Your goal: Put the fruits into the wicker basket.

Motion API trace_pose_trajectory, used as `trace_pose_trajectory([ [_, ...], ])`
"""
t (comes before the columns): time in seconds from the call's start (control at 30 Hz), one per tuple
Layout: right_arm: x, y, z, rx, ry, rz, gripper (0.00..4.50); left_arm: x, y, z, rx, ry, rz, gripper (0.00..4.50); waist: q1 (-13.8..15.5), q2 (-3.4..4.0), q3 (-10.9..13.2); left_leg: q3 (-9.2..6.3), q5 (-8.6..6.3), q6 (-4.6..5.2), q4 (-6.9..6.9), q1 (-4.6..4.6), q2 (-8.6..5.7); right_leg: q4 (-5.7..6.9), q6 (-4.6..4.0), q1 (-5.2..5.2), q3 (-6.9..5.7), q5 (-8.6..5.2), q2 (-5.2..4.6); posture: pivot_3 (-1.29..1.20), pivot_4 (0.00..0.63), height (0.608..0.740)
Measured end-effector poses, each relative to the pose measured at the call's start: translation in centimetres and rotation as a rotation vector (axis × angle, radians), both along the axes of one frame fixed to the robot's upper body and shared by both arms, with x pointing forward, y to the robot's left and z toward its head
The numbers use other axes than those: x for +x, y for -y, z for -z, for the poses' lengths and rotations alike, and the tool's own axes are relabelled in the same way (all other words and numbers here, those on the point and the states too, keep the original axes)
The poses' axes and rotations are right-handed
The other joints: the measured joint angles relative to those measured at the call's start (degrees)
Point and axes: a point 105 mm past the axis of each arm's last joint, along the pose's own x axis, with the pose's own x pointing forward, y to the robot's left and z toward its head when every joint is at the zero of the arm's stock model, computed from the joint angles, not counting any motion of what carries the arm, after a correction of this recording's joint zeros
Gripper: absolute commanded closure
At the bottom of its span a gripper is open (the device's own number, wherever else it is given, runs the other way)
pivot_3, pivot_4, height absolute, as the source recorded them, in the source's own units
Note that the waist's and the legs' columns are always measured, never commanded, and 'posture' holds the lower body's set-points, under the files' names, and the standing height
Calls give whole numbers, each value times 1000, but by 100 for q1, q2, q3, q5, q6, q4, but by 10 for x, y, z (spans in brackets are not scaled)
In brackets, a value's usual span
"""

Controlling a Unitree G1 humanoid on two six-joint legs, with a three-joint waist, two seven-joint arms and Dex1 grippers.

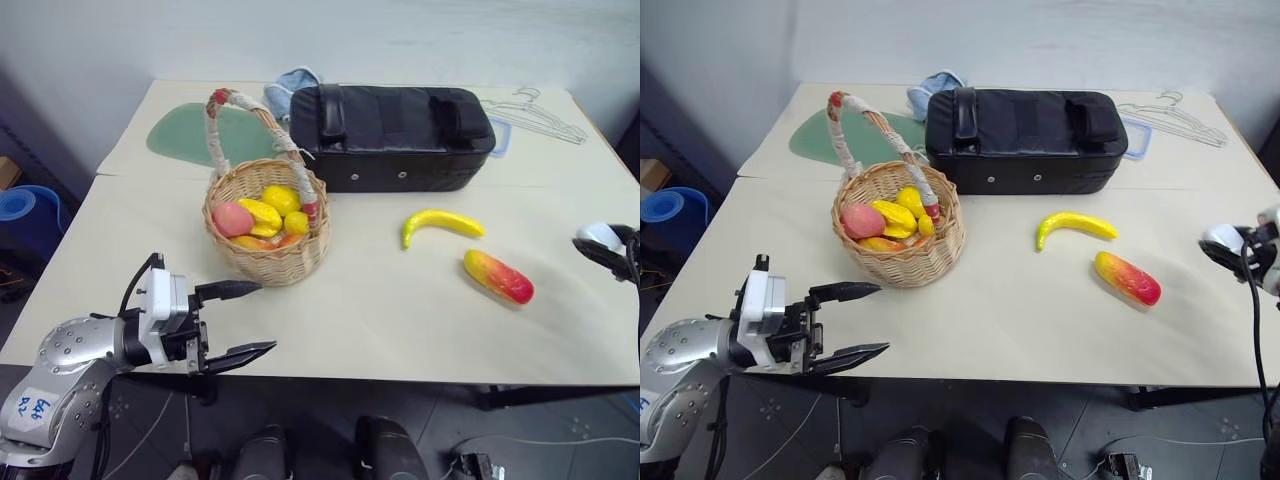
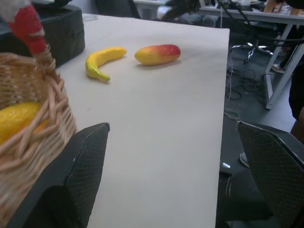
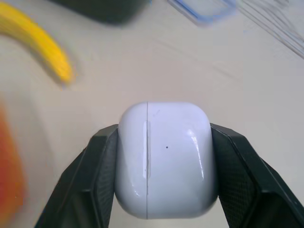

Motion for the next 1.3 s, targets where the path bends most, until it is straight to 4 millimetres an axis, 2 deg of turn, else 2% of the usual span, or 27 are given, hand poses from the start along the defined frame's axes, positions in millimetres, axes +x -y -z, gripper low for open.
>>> trace_pose_trajectory([
  [0.1,-3,14,29,-16,-78,102,2150,2,3,-2,-2,6,9,0,-109,16,-2,-2,2,-3,-12,11,5,-3,0,-2,13,0,6,0,150,740],
  [0.2,-3,14,50,-22,-121,142,2150,2,3,-2,-1,3,7,0,-157,17,-2,-1,2,-4,-12,8,8,-5,1,-1,10,0,9,0,150,740],
  [0.33,-6,20,54,-25,-112,200,2150,2,2,0,-1,-6,-2,0,-155,13,-1,-11,0,0,2,9,4,-17,10,13,18,6,6,0,150,740],
  [0.53,-15,28,55,58,-80,243,133,3,2,0,-1,-5,-9,0,-85,11,-2,-24,-2,3,3,9,1,-27,15,23,18,9,5,0,150,740],
  [0.6,-16,24,52,97,-57,202,27,3,1,0,-2,-5,-14,0,-65,16,-1,-22,-2,3,0,8,2,-27,15,19,18,9,5,0,150,740],
  [0.67,-13,17,39,100,-12,121,27,6,-2,0,-4,-6,-27,0,-73,35,5,-14,-2,4,-1,8,1,-27,15,16,22,9,4,0,150,740],
  [0.73,-8,6,6,36,52,-19,27,9,-7,0,-7,-1,-50,0,-72,80,22,-6,-3,7,-1,8,-3,-23,19,10,29,11,1,0,150,740],
  [0.83,-4,-22,-45,-75,128,-241,27,14,-16,-1,-13,12,-93,0,-48,89,23,-8,-3,5,-3,11,6,-18,19,8,24,11,9,0,150,740],
  [0.9,2,-47,-62,-122,133,-373,27,18,-22,1,-15,8,-116,0,-41,86,24,-9,-3,4,-1,11,7,-17,19,8,24,11,9,0,150,740],
  [1.0,18,-85,-65,-144,107,-523,27,20,-25,4,-16,9,-132,0,-43,83,25,-5,-5,7,4,9,3,-17,18,7,26,12,3,0,150,740],
  [1.13,48,-142,-53,-162,24,-694,27,23,-25,6,-7,12,-130,0,-40,82,26,0,-4,6,3,-12,2,-5,17,-24,31,12,1,0,150,740],
  [1.3,88,-195,-46,-171,-53,-733,27,25,-22,2,-7,29,-129,0,-32,80,27,9,-3,5,3,-37,-1,48,18,-69,31,13,-3,0,150,740],
])
